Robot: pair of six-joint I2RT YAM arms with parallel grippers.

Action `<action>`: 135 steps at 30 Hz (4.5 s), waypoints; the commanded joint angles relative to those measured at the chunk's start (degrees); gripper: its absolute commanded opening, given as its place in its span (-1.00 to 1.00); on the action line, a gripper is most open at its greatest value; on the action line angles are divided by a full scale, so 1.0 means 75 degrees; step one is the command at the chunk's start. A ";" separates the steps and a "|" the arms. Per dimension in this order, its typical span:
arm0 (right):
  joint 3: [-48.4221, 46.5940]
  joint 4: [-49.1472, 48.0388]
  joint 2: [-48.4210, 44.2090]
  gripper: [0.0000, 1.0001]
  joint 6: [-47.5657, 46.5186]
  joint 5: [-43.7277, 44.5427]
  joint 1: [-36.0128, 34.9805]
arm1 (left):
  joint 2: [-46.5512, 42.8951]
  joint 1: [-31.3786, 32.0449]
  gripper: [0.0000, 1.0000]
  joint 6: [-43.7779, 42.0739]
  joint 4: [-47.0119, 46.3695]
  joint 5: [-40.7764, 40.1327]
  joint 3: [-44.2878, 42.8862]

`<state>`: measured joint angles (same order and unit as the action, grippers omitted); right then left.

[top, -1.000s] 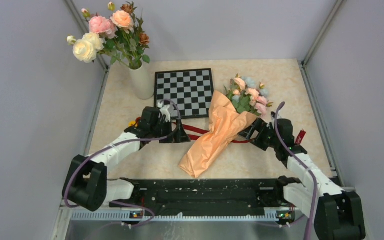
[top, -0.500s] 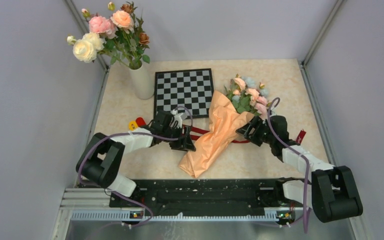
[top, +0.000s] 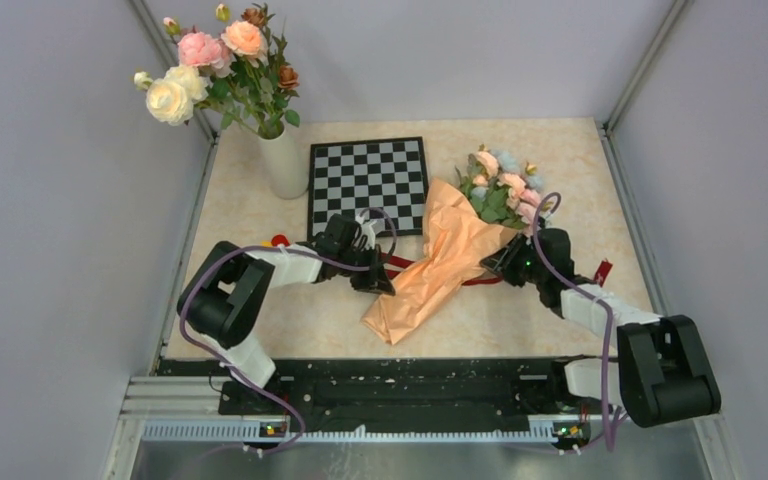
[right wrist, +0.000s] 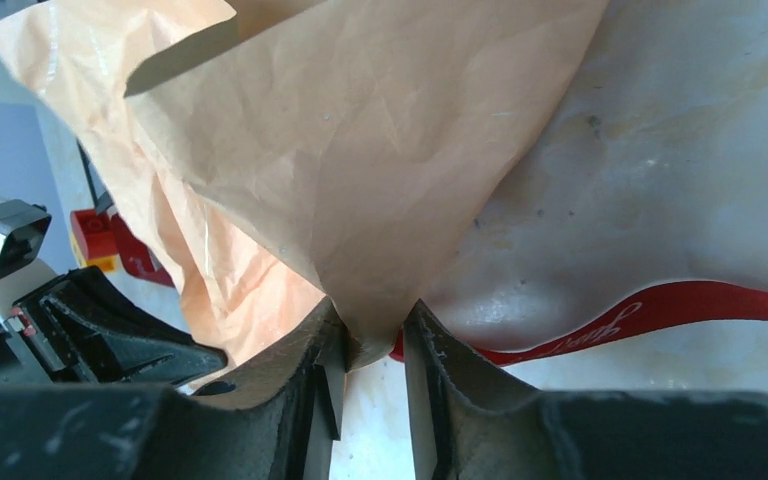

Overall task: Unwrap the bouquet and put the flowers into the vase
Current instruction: Unfold the wrapping paper at the center of the board.

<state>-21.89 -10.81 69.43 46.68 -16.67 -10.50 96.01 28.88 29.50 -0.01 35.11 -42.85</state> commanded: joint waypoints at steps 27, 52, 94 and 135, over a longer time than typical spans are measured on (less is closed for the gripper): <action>-0.1716 0.1803 -0.0578 0.10 -0.1261 0.2185 -0.0099 | -0.0710 -0.0007 0.30 -0.0661 0.1353 -0.2097 -0.1605; -0.2416 0.2672 -0.1487 0.11 -0.1719 0.1801 -0.0101 | -0.0978 -0.0013 -0.34 0.0553 0.0567 -0.1038 -0.0579; -0.2273 0.2571 -0.1559 0.11 -0.1474 0.1298 -0.0103 | -0.1977 0.0325 -1.00 0.0174 -0.0945 0.0047 0.0175; -0.4478 0.4928 -0.2314 0.37 -0.1367 0.1218 -0.1099 | -0.0974 0.3607 -0.98 -0.1846 -0.0104 -0.0241 -0.1013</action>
<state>-49.82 25.21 50.98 38.98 -6.35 -18.22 87.77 53.41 20.38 -3.90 35.94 -47.11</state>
